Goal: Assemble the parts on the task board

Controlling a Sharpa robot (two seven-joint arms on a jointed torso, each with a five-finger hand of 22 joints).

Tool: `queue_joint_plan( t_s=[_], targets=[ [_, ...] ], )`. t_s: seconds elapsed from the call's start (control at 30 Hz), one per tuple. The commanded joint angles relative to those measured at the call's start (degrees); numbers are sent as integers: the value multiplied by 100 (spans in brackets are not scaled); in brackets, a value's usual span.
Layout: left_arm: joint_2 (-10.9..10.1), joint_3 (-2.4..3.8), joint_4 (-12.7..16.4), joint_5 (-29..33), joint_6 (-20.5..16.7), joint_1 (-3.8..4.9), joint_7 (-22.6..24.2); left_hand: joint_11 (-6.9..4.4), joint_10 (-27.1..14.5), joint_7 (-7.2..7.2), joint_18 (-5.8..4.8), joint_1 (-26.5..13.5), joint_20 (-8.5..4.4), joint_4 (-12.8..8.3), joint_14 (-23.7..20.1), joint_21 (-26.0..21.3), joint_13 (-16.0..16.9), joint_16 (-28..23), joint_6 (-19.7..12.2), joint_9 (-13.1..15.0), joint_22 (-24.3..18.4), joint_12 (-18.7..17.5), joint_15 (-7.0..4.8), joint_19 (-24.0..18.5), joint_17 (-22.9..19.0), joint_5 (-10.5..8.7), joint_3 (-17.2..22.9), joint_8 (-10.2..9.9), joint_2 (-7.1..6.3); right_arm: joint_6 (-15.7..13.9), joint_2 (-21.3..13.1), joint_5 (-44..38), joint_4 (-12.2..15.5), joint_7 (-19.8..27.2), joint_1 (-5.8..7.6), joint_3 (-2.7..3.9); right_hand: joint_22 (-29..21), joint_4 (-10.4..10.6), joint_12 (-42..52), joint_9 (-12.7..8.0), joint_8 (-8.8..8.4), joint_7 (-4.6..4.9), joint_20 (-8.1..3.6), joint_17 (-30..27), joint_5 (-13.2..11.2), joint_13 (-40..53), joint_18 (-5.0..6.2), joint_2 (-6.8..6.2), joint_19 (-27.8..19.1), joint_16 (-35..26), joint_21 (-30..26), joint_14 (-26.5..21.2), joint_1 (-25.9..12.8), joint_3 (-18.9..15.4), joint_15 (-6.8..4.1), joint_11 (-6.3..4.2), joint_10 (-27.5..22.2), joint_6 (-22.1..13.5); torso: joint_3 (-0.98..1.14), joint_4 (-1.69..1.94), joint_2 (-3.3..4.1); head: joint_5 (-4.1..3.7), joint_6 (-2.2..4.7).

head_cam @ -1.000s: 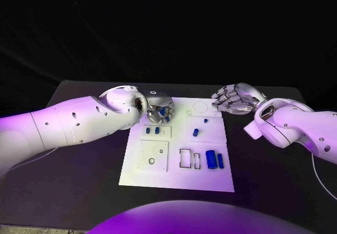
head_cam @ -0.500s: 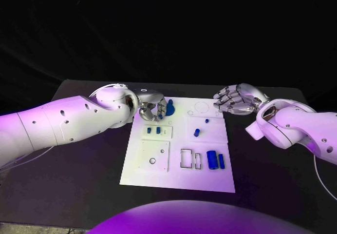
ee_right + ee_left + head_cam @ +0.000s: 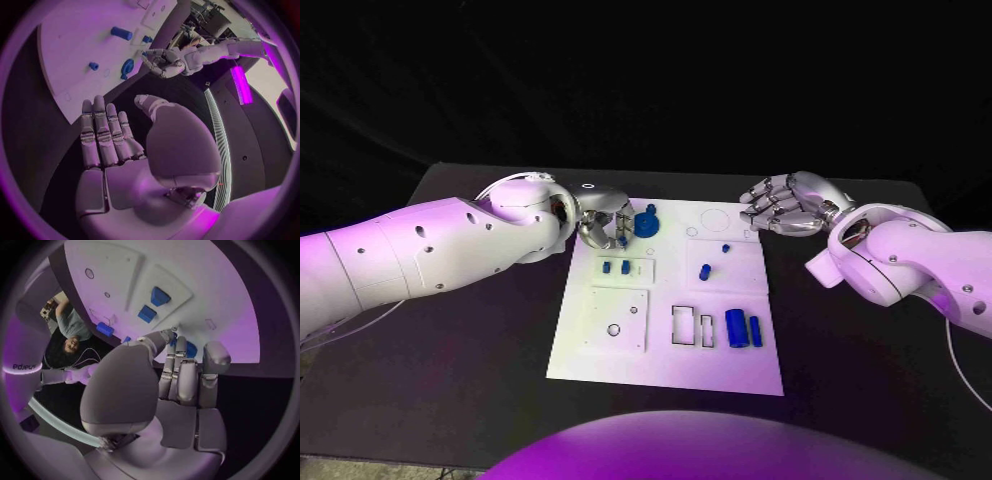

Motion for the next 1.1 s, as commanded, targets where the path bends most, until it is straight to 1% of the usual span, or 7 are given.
queue_joint_plan(
  t_s=[0.03, 0.23, 0.3, 0.6, 1.1],
  targets=[
    [-3, 4, 18, 69, 150, -3, -13, 5, 32, 5, -80, -55, -2, -31, 22, -6, -5, 21, 10, 9, 735, -25, 12, 32, -8, 6, -5, -25, 10, 70, 3, -12, -2, 60, -4, 0, -5, -32, 29, -8, 26, 479, 3, -9, 1, -6, 76, 56, 5, -28, -3, -16, -14, 17, -2, -3, -10, 0, 3, -1, 1, 9, 1],
    [-4, 4, 22, 89, 201, -5, -26, 5, 36, 4, -80, -63, -2, -31, 21, -4, -5, 20, 12, 11, 736, -29, 12, 33, -11, 0, -6, -26, 10, 78, 6, -12, -3, 64, -4, 0, -21, -35, 31, -14, 34, 480, 3, -18, 0, -17, 75, 59, 4, -34, -4, -17, -19, 19, -1, -2, -14, -3, 1, -5, 4, 29, 1],
    [-1, 3, 23, 98, 215, -5, -29, 5, 36, 4, -80, -63, -2, -31, 21, -4, -5, 20, 12, 11, 736, -29, 12, 33, -11, 0, -6, -26, 10, 91, 7, -11, -4, 63, -4, 0, -21, -35, 31, -14, 34, 480, 3, -18, 0, -17, 75, 59, 4, -34, -4, -17, -19, 19, -1, -2, -14, -3, 1, -7, 4, 53, 1],
    [19, 3, 8, 110, 247, -5, -47, 5, 43, 4, -78, -88, -2, -30, 13, -13, -7, 11, 13, 17, 732, -44, 12, 27, -33, -22, -7, -33, 12, 116, 10, -10, -5, 57, -4, 0, -24, -36, 31, -15, 35, 480, 3, -19, 1, -19, 75, 57, 4, -35, -4, -17, -20, 18, -1, -1, -15, -4, 1, -5, 2, 22, 1],
    [39, 0, -54, 111, 375, -5, -124, 6, 43, 3, -76, -106, -1, -34, 2, -27, -10, -1, 3, 20, 727, -64, 13, 18, -62, -48, -4, -46, 15, 121, 10, -10, -6, 55, -4, 0, -24, -36, 31, -15, 35, 480, 3, -19, 1, -19, 75, 57, 4, -35, -4, -17, -20, 18, -1, -1, -15, -4, 3, -2, 2, 18, 1]
  ],
)
